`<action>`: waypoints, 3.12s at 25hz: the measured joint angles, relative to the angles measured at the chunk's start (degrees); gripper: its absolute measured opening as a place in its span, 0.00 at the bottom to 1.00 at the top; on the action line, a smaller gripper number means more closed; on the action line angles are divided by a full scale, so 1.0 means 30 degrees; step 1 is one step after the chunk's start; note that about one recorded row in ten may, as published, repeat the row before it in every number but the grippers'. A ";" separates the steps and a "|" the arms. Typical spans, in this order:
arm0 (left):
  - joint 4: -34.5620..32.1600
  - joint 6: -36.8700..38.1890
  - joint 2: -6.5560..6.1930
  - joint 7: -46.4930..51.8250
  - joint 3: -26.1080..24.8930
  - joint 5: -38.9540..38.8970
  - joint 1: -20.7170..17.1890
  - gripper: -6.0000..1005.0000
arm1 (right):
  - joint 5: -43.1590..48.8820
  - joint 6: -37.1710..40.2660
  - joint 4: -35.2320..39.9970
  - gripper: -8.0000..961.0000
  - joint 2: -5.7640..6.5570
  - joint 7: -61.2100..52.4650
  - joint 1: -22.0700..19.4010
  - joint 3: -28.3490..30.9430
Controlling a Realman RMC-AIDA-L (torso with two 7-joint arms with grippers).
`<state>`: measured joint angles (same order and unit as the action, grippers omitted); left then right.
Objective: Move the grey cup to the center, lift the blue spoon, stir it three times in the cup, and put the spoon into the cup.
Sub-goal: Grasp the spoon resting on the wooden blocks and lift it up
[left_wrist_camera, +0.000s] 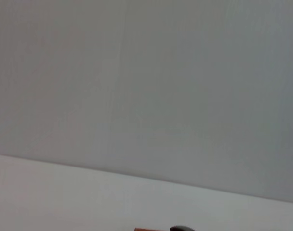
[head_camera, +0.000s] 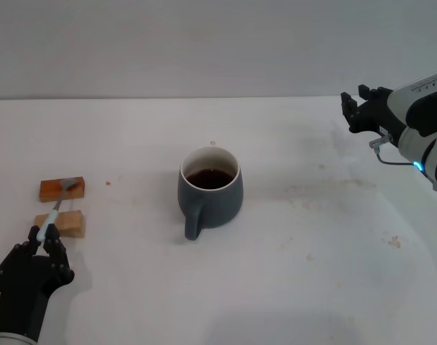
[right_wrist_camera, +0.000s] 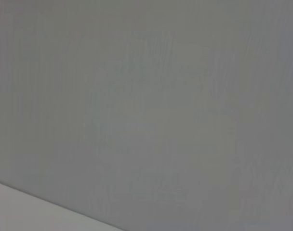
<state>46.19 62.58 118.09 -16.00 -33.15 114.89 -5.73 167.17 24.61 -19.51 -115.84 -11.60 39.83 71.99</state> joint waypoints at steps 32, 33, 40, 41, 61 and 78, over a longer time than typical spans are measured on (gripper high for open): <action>0.0283 0.1335 -0.0043 0.0197 -0.0227 0.0005 0.0682 0.18 | -0.0001 -0.0028 -0.0029 0.32 -0.0058 0.0001 -0.0055 0.0028; 0.0339 0.1408 -0.0065 0.0199 -0.0228 0.0008 0.0745 0.18 | 0.0000 -0.0028 -0.0029 0.32 -0.0059 0.0000 -0.0061 0.0028; 0.0872 0.1475 -0.0229 0.0114 -0.0279 0.0248 0.1022 0.16 | -0.0007 -0.0030 -0.0027 0.32 -0.0089 0.0000 -0.0093 0.0057; 0.0912 0.1477 -0.0238 0.0114 -0.0332 0.0354 0.1027 0.16 | -0.0014 -0.0030 -0.0015 0.32 -0.0099 0.0000 -0.0094 0.0057; 0.1309 0.1468 -0.0455 0.0260 -0.0867 0.1320 0.1251 0.13 | -0.0051 -0.0215 -0.0029 0.32 -0.0190 0.0000 -0.0163 0.0080; 0.6235 0.0063 -0.2697 0.0079 -0.1271 0.2461 0.1092 0.13 | -0.0073 -0.0236 0.0058 0.32 -0.0247 0.0000 -0.0139 0.0346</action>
<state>64.89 62.77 110.00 -15.76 -36.96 122.28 -2.45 166.95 23.90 -19.34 -116.58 -11.60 39.41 73.02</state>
